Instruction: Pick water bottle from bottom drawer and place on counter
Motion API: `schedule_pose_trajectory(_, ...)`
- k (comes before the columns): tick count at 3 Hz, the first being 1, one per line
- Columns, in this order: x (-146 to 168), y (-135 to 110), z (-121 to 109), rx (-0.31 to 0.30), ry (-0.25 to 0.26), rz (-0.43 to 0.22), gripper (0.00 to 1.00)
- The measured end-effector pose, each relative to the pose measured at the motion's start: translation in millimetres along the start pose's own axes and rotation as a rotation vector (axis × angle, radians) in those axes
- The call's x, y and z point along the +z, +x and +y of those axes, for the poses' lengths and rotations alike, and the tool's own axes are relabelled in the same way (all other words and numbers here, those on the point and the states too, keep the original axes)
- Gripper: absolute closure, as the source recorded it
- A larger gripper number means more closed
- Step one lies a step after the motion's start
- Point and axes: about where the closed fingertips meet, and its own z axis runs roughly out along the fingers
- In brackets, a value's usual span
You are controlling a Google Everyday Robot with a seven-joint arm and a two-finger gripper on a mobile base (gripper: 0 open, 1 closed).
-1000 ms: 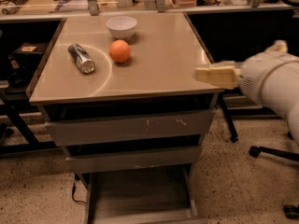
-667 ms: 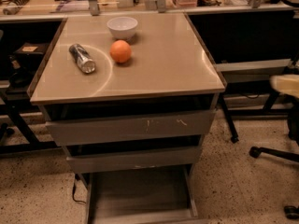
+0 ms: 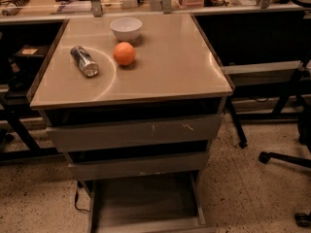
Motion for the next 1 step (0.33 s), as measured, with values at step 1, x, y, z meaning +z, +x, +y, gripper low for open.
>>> schedule_pose_trajectory(1,0.8,0.0,2.0,-0.001,-0.003,0.0,0.0)
